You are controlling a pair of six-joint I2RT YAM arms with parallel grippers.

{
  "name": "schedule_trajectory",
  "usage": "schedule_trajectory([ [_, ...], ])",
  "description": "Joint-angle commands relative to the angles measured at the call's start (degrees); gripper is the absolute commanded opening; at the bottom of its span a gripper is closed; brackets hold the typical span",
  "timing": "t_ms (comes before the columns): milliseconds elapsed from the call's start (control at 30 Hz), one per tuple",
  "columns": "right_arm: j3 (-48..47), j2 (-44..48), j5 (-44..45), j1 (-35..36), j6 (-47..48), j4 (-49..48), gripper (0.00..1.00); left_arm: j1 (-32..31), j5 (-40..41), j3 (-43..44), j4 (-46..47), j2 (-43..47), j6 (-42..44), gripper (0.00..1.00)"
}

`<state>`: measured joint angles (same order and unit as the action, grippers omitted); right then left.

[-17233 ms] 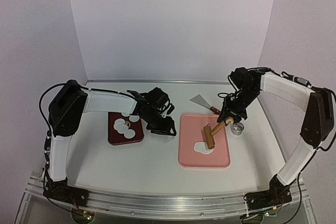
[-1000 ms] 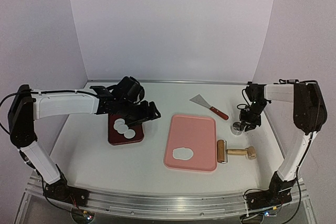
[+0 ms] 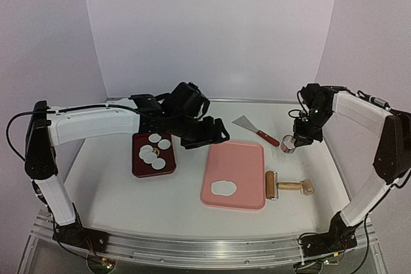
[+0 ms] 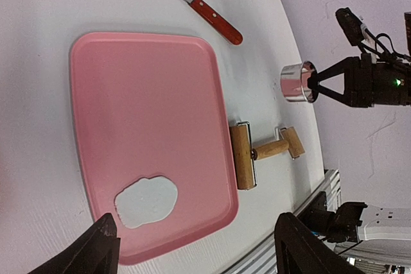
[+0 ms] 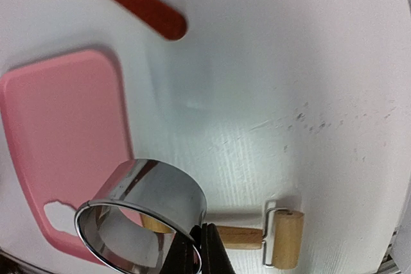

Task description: Roll out the dumpling wrappers from the dough

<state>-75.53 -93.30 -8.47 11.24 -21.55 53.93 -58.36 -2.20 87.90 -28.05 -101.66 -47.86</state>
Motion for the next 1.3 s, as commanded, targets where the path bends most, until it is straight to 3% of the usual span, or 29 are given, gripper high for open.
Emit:
schedule_trajectory([
  [0, -0.61, 1.63, -1.82, 8.32, -3.73, 3.68, 0.00, 0.27, -5.03, 0.43, 5.95, -2.08, -0.11, 0.79],
  [233, -3.58, -3.78, -4.52, 22.20, -9.01, 0.44, 0.00, 0.84, -11.54, -5.84, 10.67, -0.80, 1.46, 0.77],
  [567, -14.91, -18.50, 0.95, 38.69, -19.43, 0.36, 0.00, 5.28, -17.92, -19.55, 18.54, 8.14, -0.81, 0.67],
  [767, -18.14, -23.74, 2.83, 41.51, -21.55, 3.65, 0.00, 5.95, -19.86, -23.33, 20.75, 9.02, -1.04, 0.63],
  [1267, -18.13, -26.48, 4.74, 41.76, -24.15, 4.53, 0.00, 6.07, -22.82, -22.66, 21.09, 5.15, 0.30, 0.47],
])
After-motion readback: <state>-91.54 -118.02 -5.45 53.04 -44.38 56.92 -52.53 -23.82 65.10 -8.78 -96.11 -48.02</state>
